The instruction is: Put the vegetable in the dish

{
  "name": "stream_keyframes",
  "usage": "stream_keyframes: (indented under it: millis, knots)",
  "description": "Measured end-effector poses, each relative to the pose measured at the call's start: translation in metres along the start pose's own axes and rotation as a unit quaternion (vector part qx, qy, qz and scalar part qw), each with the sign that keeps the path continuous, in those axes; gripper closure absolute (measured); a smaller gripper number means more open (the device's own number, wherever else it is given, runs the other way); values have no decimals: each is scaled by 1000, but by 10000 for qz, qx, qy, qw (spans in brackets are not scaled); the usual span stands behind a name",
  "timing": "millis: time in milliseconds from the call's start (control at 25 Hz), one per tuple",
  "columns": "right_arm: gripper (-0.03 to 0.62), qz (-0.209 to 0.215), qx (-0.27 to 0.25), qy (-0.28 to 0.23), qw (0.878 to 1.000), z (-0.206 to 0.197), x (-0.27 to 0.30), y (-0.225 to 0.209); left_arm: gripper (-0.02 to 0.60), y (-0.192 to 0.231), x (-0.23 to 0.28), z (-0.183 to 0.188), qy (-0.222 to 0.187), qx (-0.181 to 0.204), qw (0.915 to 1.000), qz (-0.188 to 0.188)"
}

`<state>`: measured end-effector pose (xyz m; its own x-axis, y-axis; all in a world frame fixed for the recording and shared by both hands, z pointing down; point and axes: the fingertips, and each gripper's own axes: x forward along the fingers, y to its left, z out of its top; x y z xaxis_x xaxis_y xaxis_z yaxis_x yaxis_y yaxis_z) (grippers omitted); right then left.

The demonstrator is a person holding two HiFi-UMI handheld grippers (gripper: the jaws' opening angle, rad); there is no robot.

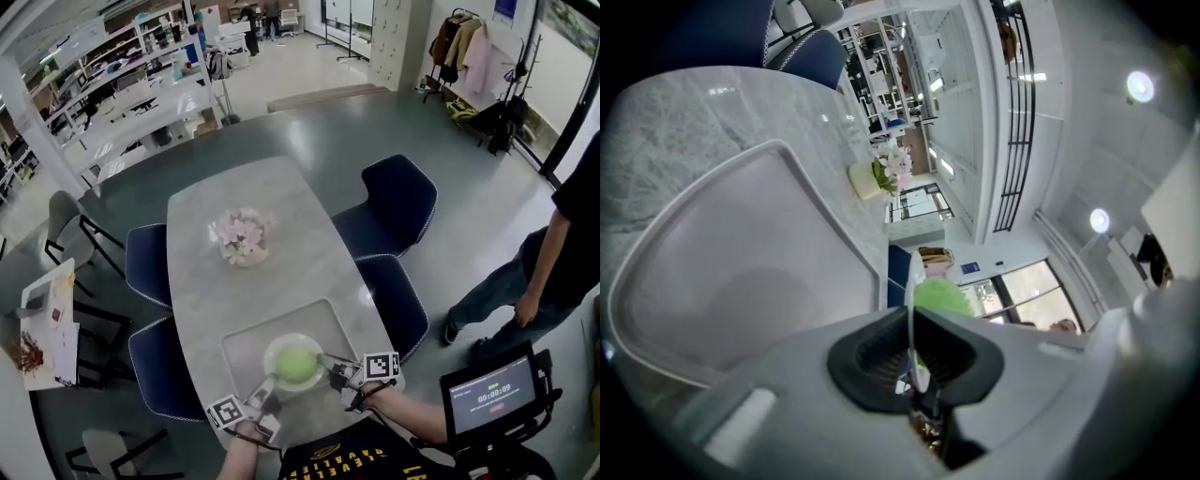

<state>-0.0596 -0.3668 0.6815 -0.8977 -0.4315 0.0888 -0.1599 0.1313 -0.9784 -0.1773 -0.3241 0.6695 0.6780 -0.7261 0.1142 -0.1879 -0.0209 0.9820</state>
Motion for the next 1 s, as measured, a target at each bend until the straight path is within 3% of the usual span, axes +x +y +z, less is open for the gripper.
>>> stream_keyframes:
  millis: [240, 320, 400, 640, 800, 920, 1000]
  knots:
    - [577, -97, 216, -44, 9997, -2, -2, -8, 566, 15, 1, 2, 123, 180, 9996, 195]
    - [577, -77, 66, -49, 9999, 1, -8, -9, 566, 17, 1, -1, 161, 226, 9990, 351]
    - [577, -118, 122, -92, 9998, 7, -9, -12, 565, 18, 6, 6, 206, 559, 9977, 315]
    - [577, -121, -11, -56, 9999, 16, 16, -32, 565, 33, 19, 19, 192, 207, 9994, 174]
    - [577, -215, -18, 10, 9998, 13, 19, -39, 563, 49, 18, 18, 285, 321, 9982, 424]
    - [577, -330, 5, 45, 9994, 10, 21, -49, 560, 53, 22, 16, 333, 355, 9983, 320]
    - [577, -413, 69, 60, 9991, 8, 23, -56, 558, 65, 19, 18, 394, 473, 9963, 592]
